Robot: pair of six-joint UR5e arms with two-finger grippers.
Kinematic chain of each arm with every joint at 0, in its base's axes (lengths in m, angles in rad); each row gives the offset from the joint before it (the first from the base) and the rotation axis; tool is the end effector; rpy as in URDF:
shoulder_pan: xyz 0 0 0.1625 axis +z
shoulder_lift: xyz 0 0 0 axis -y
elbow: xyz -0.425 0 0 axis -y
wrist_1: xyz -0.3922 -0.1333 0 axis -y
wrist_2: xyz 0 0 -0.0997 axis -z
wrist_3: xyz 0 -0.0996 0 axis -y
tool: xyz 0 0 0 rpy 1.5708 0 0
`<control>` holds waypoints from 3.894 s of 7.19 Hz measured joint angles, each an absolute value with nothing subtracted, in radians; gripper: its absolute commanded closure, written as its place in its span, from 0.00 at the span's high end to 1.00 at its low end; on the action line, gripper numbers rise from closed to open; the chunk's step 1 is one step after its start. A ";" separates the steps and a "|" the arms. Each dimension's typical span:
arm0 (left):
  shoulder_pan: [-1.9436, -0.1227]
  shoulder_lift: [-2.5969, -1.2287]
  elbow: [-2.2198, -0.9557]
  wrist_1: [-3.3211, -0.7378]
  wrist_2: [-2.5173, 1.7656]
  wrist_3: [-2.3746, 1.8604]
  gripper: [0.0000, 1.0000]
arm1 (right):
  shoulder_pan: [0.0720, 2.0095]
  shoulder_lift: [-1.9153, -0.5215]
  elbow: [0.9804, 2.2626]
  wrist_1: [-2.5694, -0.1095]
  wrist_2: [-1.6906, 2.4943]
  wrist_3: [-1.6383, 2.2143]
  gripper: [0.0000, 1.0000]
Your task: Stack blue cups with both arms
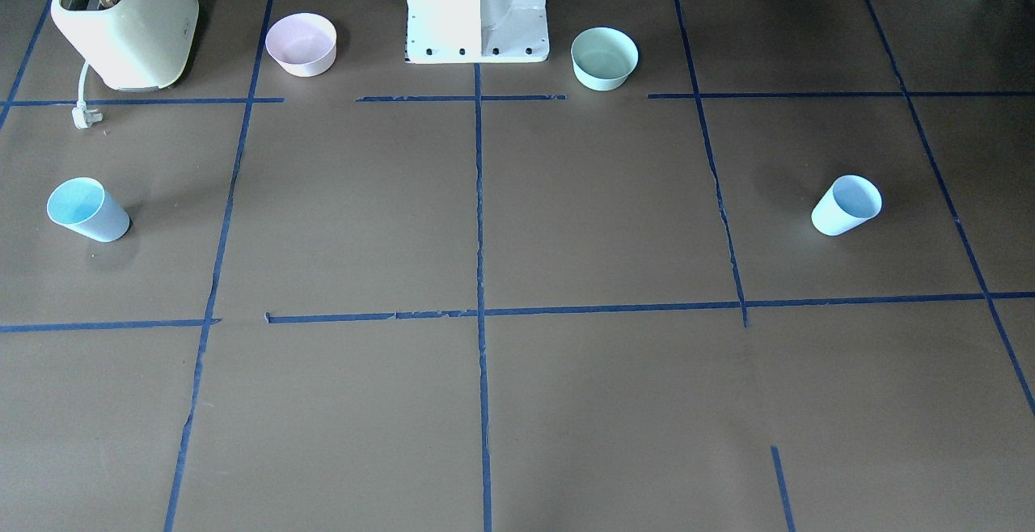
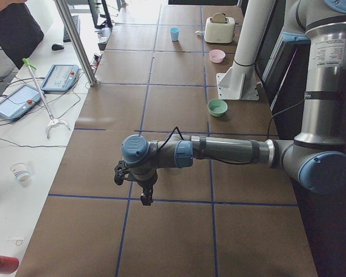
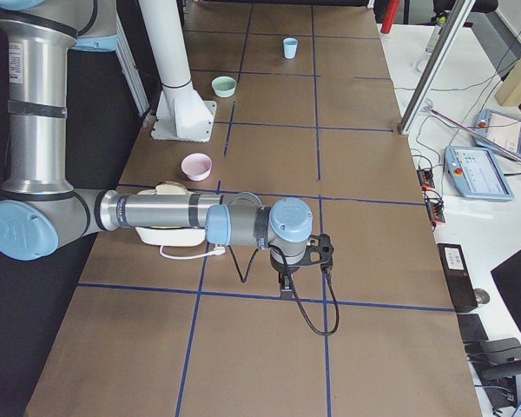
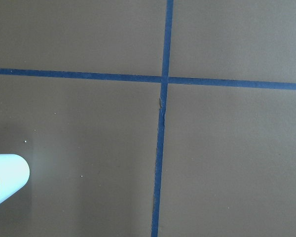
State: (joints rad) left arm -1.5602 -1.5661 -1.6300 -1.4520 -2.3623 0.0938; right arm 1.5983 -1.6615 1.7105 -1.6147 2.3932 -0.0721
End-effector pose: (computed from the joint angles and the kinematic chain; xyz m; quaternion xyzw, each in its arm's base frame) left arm -0.0573 -0.4853 0.6424 -0.0136 0.3862 0.0357 0.9216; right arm 0.0728 -0.4514 0.6338 0.0222 -0.3991 -0.0215 0.9164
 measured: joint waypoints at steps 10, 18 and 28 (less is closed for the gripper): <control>-1.559 -1.572 -1.621 -1.460 -2.360 0.097 1.00 | 1.598 -1.661 1.710 -1.612 2.394 -0.071 1.00; -1.371 -1.556 -1.847 -1.522 -2.361 -0.333 1.00 | 1.598 -1.662 1.720 -1.606 2.395 -0.072 1.00; -1.048 -1.528 -1.687 -2.036 -2.264 -0.834 0.97 | 1.598 -1.652 1.718 -1.605 2.393 -0.072 1.00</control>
